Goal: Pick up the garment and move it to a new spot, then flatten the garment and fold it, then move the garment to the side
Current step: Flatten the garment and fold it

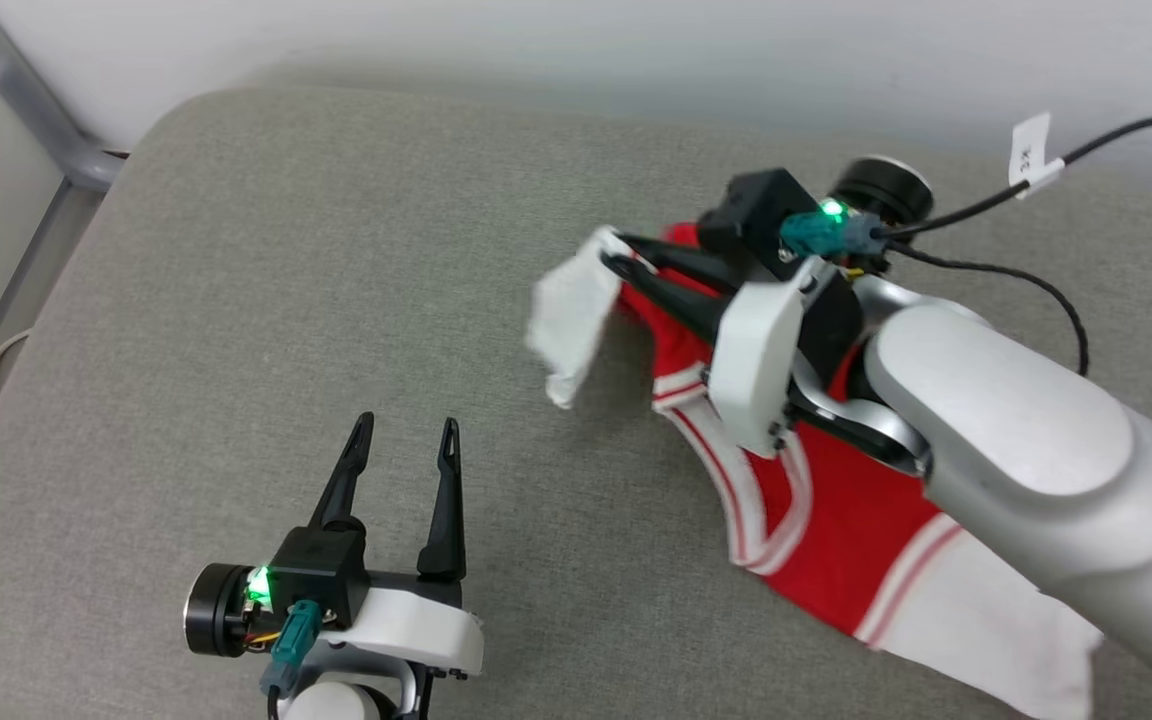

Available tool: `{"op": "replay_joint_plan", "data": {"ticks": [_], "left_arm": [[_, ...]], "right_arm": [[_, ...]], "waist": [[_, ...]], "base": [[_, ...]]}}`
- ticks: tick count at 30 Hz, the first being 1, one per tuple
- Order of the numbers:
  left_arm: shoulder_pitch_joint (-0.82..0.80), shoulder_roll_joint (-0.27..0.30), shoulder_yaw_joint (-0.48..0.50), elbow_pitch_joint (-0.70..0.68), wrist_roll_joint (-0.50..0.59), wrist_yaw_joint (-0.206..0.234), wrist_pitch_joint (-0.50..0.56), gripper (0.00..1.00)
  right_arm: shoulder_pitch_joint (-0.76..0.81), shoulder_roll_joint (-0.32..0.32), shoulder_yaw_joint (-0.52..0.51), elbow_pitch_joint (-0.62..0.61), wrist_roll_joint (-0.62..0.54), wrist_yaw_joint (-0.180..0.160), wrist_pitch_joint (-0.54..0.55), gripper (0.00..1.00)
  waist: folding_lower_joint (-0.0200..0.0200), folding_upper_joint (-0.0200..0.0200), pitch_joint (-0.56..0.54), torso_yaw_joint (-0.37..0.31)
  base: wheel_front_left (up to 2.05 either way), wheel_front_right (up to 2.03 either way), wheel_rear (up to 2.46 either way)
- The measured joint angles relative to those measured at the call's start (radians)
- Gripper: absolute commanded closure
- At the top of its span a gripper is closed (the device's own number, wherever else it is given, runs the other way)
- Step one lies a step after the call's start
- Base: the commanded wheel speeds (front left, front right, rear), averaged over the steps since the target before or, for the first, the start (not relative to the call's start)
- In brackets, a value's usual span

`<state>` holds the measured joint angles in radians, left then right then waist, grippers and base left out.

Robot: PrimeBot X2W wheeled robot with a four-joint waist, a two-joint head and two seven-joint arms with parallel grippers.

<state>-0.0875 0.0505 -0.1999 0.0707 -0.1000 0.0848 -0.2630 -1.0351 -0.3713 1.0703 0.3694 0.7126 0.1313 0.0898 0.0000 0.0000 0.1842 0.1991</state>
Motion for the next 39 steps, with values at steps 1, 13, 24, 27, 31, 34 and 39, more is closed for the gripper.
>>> {"op": "replay_joint_plan", "data": {"ticks": [1, 13, 24, 27, 31, 34, 39], "left_arm": [[0.0, 0.0, 0.001, 0.0, 0.0, 0.0, 0.0, 0.0], [0.006, 0.0, 0.008, -0.004, -0.01, 0.012, 0.0, 0.0], [0.005, 0.0, 0.01, 0.006, -0.011, 0.01, 0.0, 0.0], [0.005, 0.0, 0.015, 0.01, -0.006, 0.004, 0.0, 0.0], [0.013, 0.0, 0.021, 0.014, 0.007, -0.001, 0.0, 0.0], [0.033, 0.0, 0.031, 0.014, 0.019, -0.006, 0.0, 0.0], [0.055, 0.0, 0.047, 0.013, 0.034, -0.016, 0.0, 0.0]], "right_arm": [[-0.005, 0.02, -0.008, 0.008, 0.002, 0.0, -0.016, 1.0], [0.094, 0.091, 0.122, 0.138, 0.064, 0.0, -0.03, 1.0], [0.237, 0.031, 0.202, 0.245, 0.06, 0.0, 0.073, 1.0], [0.251, 0.044, 0.204, 0.246, 0.064, 0.0, 0.022, 0.0], [0.259, 0.045, 0.19, 0.24, 0.061, 0.0, -0.101, 0.0], [0.269, 0.032, 0.145, 0.213, 0.051, 0.0, -0.179, 0.0], [0.313, -0.049, 0.013, 0.173, 0.015, 0.0, -0.252, 0.0]], "waist": [[0.0, 0.0, 0.002, 0.005], [0.0, 0.0, 0.019, 0.036], [-0.0001, 0.0, 0.016, 0.017], [0.0, 0.0, 0.007, 0.006], [0.0, 0.0, -0.015, -0.006], [0.0, 0.0, -0.039, -0.018], [-0.0002, 0.0001, -0.076, -0.044]], "base": [[0.0, 0.0, 0.0], [0.0, 0.0, 0.0], [0.0, 0.0, 0.0], [0.0, 0.0, 0.0], [0.0, 0.0, 0.0], [0.0, 0.0, 0.0], [0.0, 0.0, 0.0]]}}
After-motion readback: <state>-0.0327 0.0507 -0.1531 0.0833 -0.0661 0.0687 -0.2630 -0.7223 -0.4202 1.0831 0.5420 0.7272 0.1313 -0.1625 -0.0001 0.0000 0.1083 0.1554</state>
